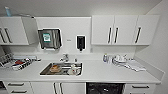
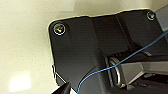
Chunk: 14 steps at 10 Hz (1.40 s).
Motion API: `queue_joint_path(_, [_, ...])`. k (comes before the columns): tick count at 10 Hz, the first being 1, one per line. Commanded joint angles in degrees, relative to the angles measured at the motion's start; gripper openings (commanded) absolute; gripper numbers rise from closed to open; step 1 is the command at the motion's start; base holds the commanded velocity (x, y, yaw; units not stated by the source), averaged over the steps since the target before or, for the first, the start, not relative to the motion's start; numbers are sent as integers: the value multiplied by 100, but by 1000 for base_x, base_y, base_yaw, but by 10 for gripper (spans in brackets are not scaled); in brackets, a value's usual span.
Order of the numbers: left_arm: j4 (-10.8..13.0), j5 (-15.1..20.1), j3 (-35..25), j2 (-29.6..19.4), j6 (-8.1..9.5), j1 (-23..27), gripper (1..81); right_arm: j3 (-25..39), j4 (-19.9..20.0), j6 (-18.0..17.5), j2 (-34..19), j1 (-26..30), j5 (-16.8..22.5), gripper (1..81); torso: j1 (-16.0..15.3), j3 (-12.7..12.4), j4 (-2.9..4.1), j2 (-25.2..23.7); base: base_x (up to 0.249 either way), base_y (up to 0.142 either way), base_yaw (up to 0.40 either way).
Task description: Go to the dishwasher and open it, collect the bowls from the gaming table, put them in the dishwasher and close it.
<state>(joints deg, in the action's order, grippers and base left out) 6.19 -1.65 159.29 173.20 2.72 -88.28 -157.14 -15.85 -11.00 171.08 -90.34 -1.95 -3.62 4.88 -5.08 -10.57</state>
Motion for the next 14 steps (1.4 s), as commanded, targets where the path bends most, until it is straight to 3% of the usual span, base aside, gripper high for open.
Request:
queue_joint_path(1, [-74,279,146,118,-52,439,811,-149,12,1,-19,319,274,811,0,0,0,0,0,0,0])
queue_joint_path(14, [-75,287,146,101,-52,650,811,-343,12,-8,201,415,274,811,0,2,0,0,0,0,0])
